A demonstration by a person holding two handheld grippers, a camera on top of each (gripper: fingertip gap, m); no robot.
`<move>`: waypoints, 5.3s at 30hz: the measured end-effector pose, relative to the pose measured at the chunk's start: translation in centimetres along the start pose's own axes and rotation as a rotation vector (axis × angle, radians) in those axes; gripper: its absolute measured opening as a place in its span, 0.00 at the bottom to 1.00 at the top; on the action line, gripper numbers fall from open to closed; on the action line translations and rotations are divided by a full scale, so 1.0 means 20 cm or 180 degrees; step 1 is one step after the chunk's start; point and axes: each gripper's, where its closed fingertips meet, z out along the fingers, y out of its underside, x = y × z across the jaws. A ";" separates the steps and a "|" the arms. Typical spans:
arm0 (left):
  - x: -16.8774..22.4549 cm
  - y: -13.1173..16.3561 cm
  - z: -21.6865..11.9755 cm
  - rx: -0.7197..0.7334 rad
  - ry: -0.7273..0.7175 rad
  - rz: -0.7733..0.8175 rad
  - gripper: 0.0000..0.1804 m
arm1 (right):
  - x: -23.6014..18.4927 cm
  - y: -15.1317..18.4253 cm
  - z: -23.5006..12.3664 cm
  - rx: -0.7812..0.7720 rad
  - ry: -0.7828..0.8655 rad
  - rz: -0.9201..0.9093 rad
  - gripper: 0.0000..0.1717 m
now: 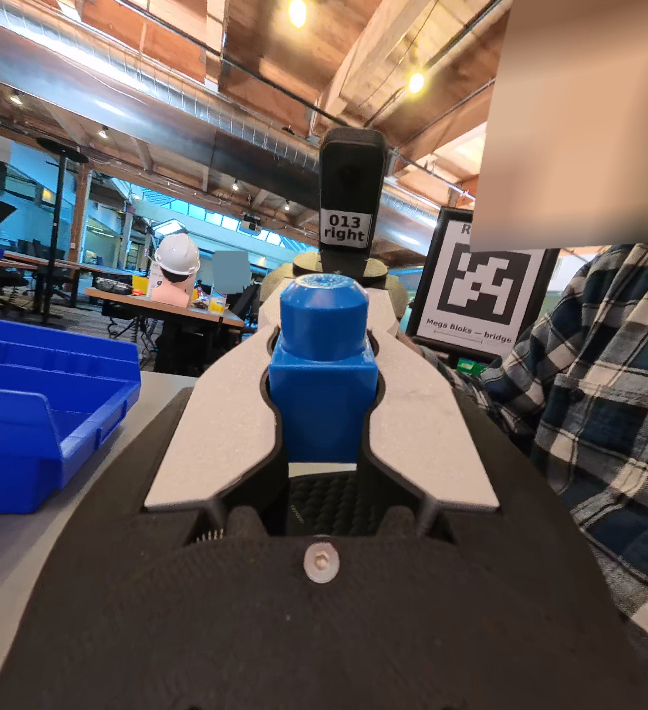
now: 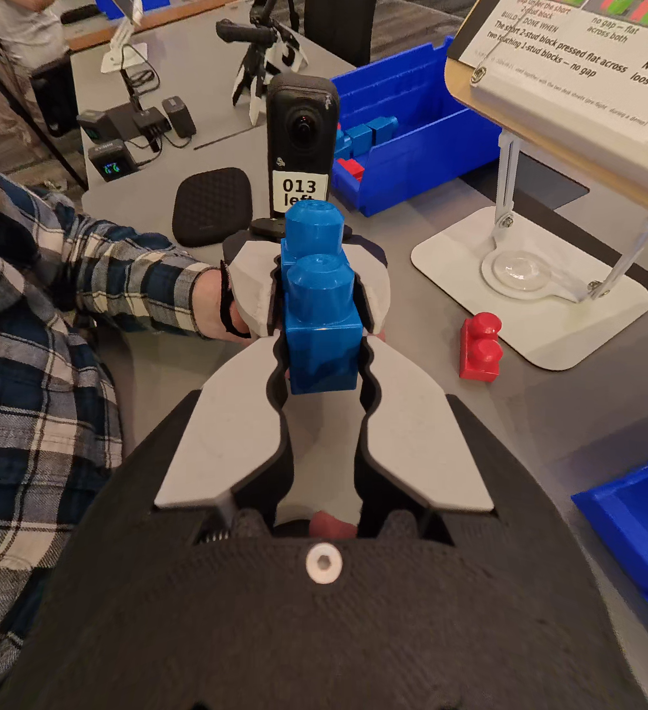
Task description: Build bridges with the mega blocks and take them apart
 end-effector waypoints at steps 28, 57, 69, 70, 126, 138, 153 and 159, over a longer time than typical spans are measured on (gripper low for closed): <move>-0.31 0.72 -0.54 -0.4491 -0.0762 0.0968 0.23 | 0.14 0.52 -0.01 -0.1288 0.0130 -0.0108 0.21; -0.31 0.41 -0.22 -0.2349 -0.0706 0.0561 0.22 | 0.17 0.47 -0.03 -0.0268 -0.0142 0.0526 0.21; -0.28 0.14 -0.28 -0.1394 -0.0797 0.0770 0.22 | 0.27 0.73 0.18 -0.1158 0.0288 -0.0090 0.21; -0.27 0.13 -0.28 -0.1369 -0.0792 0.0791 0.22 | 0.27 0.74 0.17 -0.1156 0.0284 -0.0055 0.21; -0.35 0.86 -0.22 -0.3746 -0.0400 0.0778 0.42 | 0.23 0.76 0.02 -0.2523 -0.0446 -0.0502 0.20; -0.35 0.87 -0.24 -0.3878 -0.0392 0.0710 0.41 | 0.21 0.71 0.12 -0.2031 -0.0381 -0.0528 0.20; -0.33 0.82 -0.32 -0.3816 -0.0142 0.0982 0.42 | 0.17 0.77 0.10 -0.1730 -0.0242 -0.0260 0.24; -0.34 0.86 -0.34 -0.4025 -0.0079 0.0861 0.36 | 0.16 0.74 0.20 -0.1521 -0.0155 -0.0232 0.17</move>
